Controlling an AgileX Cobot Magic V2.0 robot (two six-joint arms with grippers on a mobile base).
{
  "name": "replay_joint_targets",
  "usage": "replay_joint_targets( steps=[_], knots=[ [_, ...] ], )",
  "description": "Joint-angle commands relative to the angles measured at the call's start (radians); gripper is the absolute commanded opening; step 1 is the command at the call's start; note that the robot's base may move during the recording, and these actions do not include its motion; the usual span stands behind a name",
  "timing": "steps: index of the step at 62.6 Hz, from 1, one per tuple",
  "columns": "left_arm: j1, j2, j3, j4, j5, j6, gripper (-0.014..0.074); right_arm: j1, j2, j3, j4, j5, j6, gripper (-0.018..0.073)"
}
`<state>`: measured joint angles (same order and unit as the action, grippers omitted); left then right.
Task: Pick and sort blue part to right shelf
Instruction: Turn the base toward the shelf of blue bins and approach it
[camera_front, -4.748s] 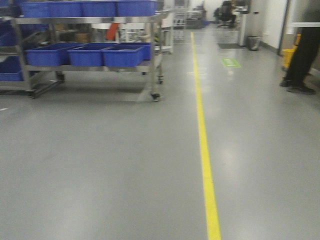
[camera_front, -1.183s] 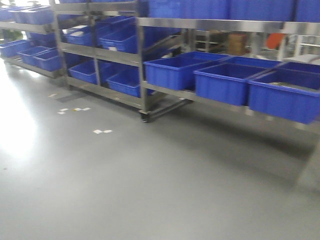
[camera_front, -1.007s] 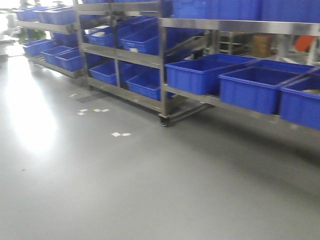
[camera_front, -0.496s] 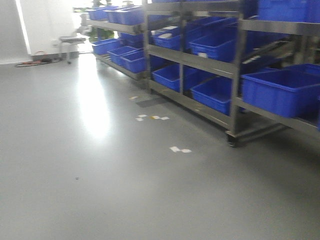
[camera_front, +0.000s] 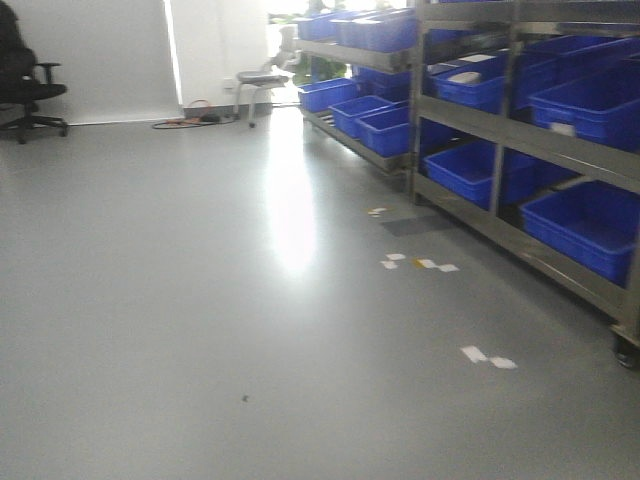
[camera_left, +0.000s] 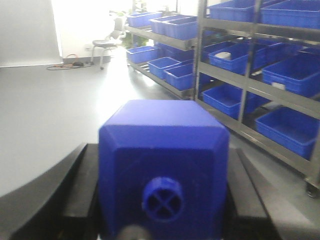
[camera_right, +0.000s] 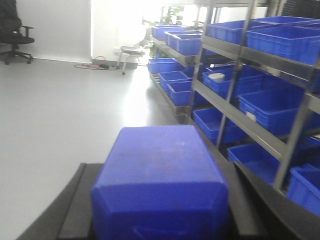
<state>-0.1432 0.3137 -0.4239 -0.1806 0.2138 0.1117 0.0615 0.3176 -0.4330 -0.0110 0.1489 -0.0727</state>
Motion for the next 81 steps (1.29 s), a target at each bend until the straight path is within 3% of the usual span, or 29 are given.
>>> replay_joint_targets(
  steps=[1, 81],
  knots=[
    [-0.004, 0.011, -0.031, -0.006, -0.094, 0.0, 0.0387, -0.005, 0.007, -0.027, -0.002, -0.095, -0.001, 0.0407],
    [-0.004, 0.011, -0.031, -0.006, -0.094, 0.0, 0.0387, -0.005, 0.007, -0.027, -0.002, -0.095, -0.001, 0.0407]
  ],
)
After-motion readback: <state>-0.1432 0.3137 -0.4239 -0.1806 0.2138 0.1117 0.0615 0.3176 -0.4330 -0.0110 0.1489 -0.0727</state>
